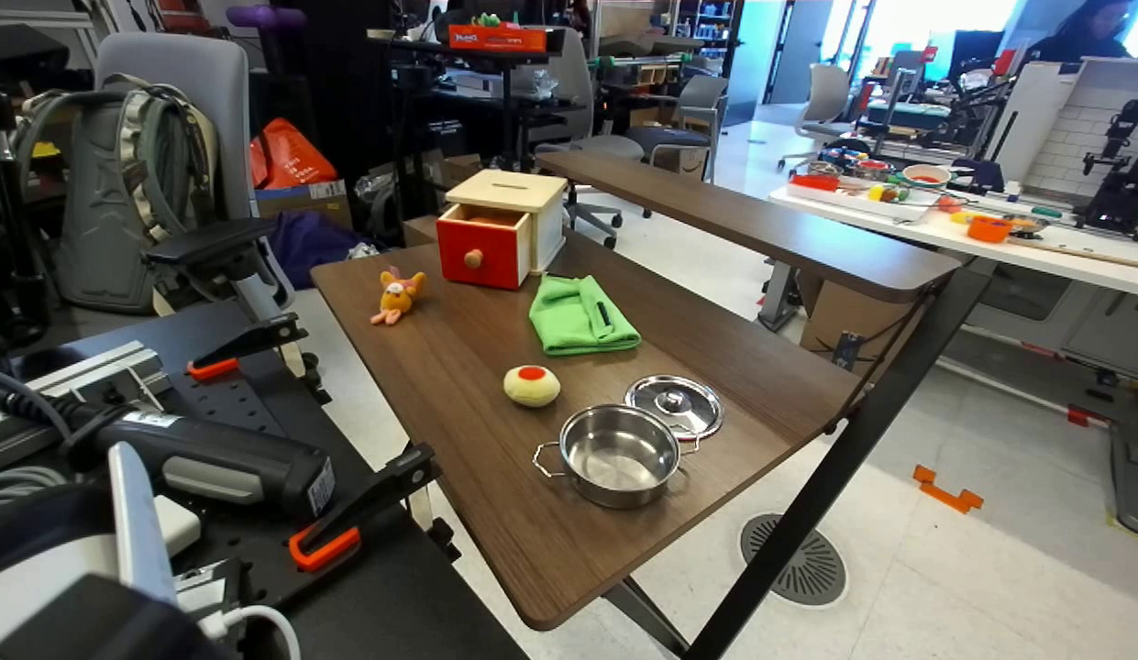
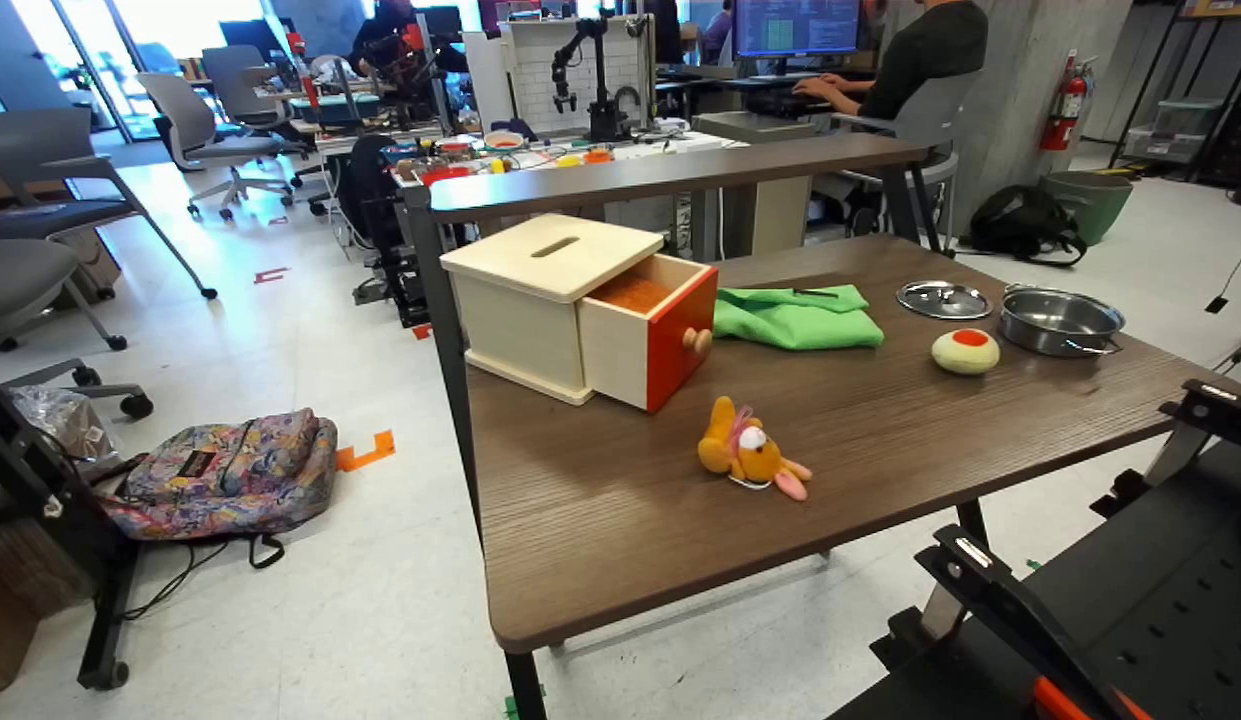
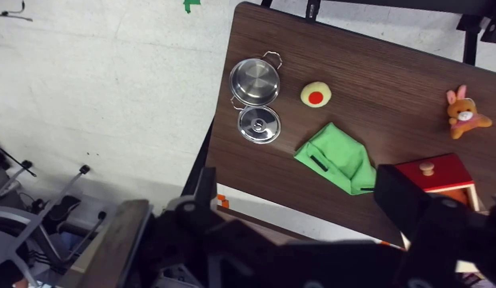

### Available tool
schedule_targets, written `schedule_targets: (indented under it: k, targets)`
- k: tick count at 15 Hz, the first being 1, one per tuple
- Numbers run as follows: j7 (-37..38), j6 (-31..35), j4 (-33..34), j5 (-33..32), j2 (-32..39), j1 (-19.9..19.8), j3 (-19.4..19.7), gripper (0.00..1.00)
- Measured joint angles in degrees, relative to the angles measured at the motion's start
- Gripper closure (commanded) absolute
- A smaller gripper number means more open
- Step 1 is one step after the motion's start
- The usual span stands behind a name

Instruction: Close the red drawer.

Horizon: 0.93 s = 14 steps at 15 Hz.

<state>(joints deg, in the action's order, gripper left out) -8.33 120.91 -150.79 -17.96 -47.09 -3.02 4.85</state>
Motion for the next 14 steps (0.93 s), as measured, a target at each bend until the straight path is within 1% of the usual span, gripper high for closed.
schedule_targets:
  k: [3,6,10,14]
  targets:
    - [-2.11,4.28,-0.15,0.31,3.86,3.33,-0.04,0.0]
    - [-4.01,9.31,-0.51,0.39,9.2,6.02,-0.15,0.0]
    - [-6.89,16.54,-0.6,1.64,19.14,8.79,-0.6,0.0]
    - [-8.05,24.96,-0.34,3.08,30.19,9.75,-2.15,0.0]
